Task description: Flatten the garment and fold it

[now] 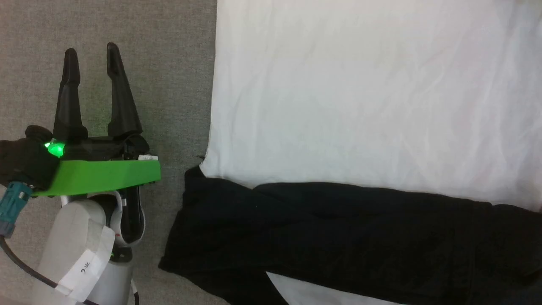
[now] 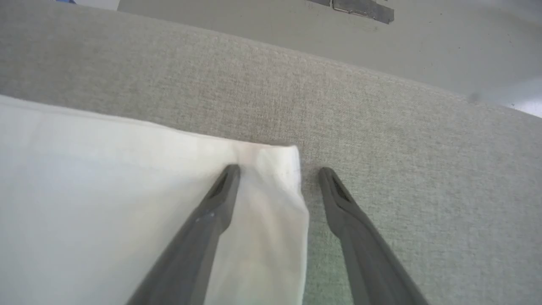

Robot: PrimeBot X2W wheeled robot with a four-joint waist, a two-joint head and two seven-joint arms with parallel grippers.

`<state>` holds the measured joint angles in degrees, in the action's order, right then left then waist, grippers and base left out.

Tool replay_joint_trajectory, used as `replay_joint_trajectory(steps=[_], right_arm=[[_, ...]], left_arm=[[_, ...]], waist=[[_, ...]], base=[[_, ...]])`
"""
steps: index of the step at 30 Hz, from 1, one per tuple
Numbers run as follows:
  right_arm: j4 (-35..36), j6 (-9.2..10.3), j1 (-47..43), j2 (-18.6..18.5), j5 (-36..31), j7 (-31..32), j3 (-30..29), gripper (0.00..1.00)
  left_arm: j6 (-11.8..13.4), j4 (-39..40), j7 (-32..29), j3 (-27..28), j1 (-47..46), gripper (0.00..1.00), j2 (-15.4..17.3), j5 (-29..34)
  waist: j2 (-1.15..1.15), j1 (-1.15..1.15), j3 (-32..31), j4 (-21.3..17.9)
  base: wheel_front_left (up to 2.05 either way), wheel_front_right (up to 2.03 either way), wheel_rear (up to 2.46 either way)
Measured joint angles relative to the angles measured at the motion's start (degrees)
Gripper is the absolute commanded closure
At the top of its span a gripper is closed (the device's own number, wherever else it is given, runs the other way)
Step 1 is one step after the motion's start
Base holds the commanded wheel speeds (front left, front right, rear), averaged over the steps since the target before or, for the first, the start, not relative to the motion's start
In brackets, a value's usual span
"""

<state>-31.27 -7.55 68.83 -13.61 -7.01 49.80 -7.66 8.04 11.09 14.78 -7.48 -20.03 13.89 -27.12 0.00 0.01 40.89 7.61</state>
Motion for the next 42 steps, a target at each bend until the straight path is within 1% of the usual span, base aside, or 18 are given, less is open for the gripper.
replay_joint_trajectory(steps=[1, 2, 3, 6, 9, 12, 14, 18, 22, 26, 28, 34, 37, 38, 39, 40, 42], right_arm=[[-0.1, 0.00, 0.4, 0.0, 0.0, 1.0, -0.2, 0.04], [-0.2, 0.00, 0.8, 0.1, 0.0, 1.9, -0.2, 0.92], [-0.2, 0.00, 1.1, 0.2, 0.0, 2.6, -0.3, 1.00], [-0.2, -0.02, 1.5, 1.1, 0.1, 3.7, -0.1, 1.00], [-0.2, -0.02, 1.4, 1.9, 0.6, 4.1, 0.3, 1.00], [-0.2, -0.02, 1.3, 2.3, 2.0, 3.2, 1.0, 1.00], [-0.2, -0.02, 1.2, 2.6, 3.2, 2.5, 1.6, 1.00], [-0.1, -0.01, 1.3, 2.9, 4.9, 1.5, 3.5, 1.00], [0.0, -0.01, 1.3, 3.4, 6.5, 0.7, 5.9, 1.00], [0.2, -0.01, 1.6, 3.8, 8.4, -0.3, 7.8, 1.00], [0.2, -0.01, 1.6, 4.2, 9.4, -0.7, 8.8, 1.00], [1.0, -0.01, 2.4, 4.5, 12.2, -2.0, 11.6, 1.00], [1.2, -0.01, 2.8, 4.3, 13.1, -2.4, 12.8, 1.00], [1.4, -0.01, 2.8, 4.2, 13.5, -2.5, 13.1, 1.00], [1.5, -0.01, 2.9, 4.0, 13.8, -2.7, 13.4, 1.00], [1.6, -0.01, 2.9, 3.9, 14.0, -2.8, 13.5, 1.00], [1.7, -0.01, 3.2, 3.6, 14.4, -2.9, 13.8, 1.00]], left_arm=[[-0.3, -0.2, 0.0, 0.0, 0.0, 0.00, 0.0, 0.0], [-0.6, -0.4, 0.0, -0.1, 0.0, 0.00, 0.0, -0.1], [-1.0, -0.6, -0.2, -0.1, -0.2, 0.00, 0.2, -0.1], [-2.2, -1.2, -3.9, -0.8, -2.4, 0.00, 1.1, -0.9], [-3.8, -2.0, -10.8, -1.8, -8.5, 0.00, 2.8, -3.2], [-5.1, -3.8, -18.8, -2.8, -17.0, 0.00, 4.6, -5.0], [-5.9, -6.9, -26.0, -4.1, -23.2, 0.00, 5.5, -7.1], [-6.4, -15.5, -39.3, -7.1, -34.8, 0.00, 5.7, -10.0], [-6.4, -23.9, -50.4, -10.7, -44.2, 0.00, 6.3, -9.9], [-6.3, -30.2, -56.8, -14.0, -51.1, 0.00, 6.8, -7.4], [-6.0, -32.7, -58.0, -15.7, -53.2, 0.00, 7.2, -5.4], [-4.9, -38.6, -61.8, -19.1, -54.7, 0.00, 7.7, -1.9], [-4.4, -39.7, -63.7, -19.2, -55.7, 0.00, 8.0, -1.9], [-4.4, -39.8, -64.3, -19.1, -55.9, 0.05, 7.9, -2.2], [-4.4, -39.7, -65.0, -19.1, -56.2, 0.91, 8.0, -2.4], [-4.4, -39.8, -65.2, -18.7, -56.4, 1.00, 8.0, -2.9], [-4.5, -39.4, -65.6, -18.5, -56.3, 1.00, 8.0, -3.7]], waist=[[0.00, 0.00, 0.2, 0.1], [0.00, 0.00, 0.3, 0.0], [0.00, 0.00, 0.3, -0.2], [0.00, 0.00, 0.0, -0.9], [0.00, 0.00, -0.6, -1.7], [0.00, 0.00, -1.1, -2.7], [0.00, 0.00, -1.4, -3.5], [0.00, 0.00, -1.7, -4.9], [0.00, 0.00, -1.4, -6.6], [0.00, -0.01, -0.7, -8.2], [0.00, 0.00, -0.1, -8.9], [0.00, 0.00, 1.7, -10.7], [0.00, -0.01, 2.4, -11.4], [0.00, -0.02, 2.6, -11.5], [0.00, -0.01, 2.7, -11.6], [0.00, -0.02, 2.8, -11.7], [0.00, -0.01, 3.1, -11.8]], base=[[0.00, 0.00, 0.00], [0.00, 0.00, 0.00], [0.00, 0.00, 0.00], [0.00, 0.00, 0.00], [0.00, 0.00, 0.00], [0.00, 0.00, 0.00], [0.00, 0.00, 0.00], [0.00, 0.00, 0.00], [0.00, 0.00, 0.00], [0.00, 0.00, 0.00], [0.00, 0.00, 0.00], [0.00, 0.00, 0.00], [0.00, 0.00, 0.00], [0.00, 0.00, 0.00], [0.00, 0.00, 0.00], [0.00, 0.00, 0.00], [0.00, 0.00, 0.00]])
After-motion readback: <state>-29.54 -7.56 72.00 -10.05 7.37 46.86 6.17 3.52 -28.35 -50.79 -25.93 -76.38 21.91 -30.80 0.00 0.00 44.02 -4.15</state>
